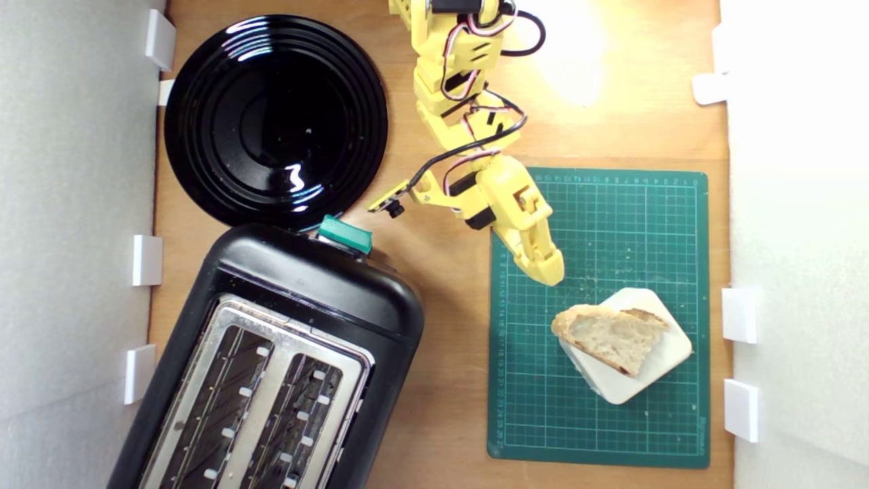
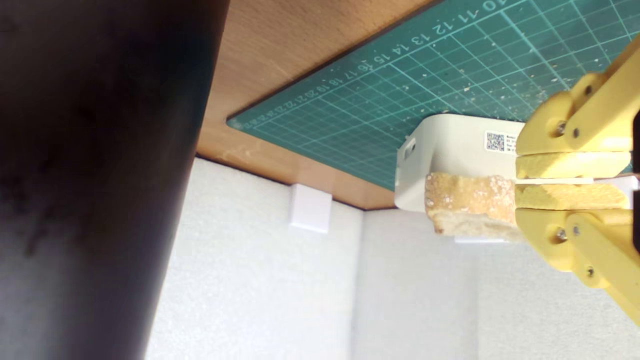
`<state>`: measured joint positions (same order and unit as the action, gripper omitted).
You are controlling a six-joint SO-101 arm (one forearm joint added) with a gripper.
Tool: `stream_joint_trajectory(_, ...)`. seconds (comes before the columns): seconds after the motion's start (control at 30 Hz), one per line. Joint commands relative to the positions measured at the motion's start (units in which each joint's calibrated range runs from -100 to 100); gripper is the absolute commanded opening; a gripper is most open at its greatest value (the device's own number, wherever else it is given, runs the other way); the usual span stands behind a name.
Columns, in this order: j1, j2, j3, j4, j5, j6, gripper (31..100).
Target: Pick bread and place in toaster
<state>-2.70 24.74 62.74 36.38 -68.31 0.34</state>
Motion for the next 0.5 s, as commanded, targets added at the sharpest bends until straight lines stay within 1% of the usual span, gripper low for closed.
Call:
stream_joint_trajectory(0.0, 0.0, -0.1, -2.0, -0.4, -2.0, 0.2, 39.9)
stream_joint_trajectory(0.1, 0.0, 0.1, -2.0, -0.4, -2.0, 0.2, 53.2)
stream_joint_trajectory(0.23, 0.0, 0.1, -2.0, -0.4, -2.0, 0.2, 61.0)
stream_joint_trajectory(0.47, 0.0, 0.1, -2.0, -0.4, -1.9, 0.2, 69.2)
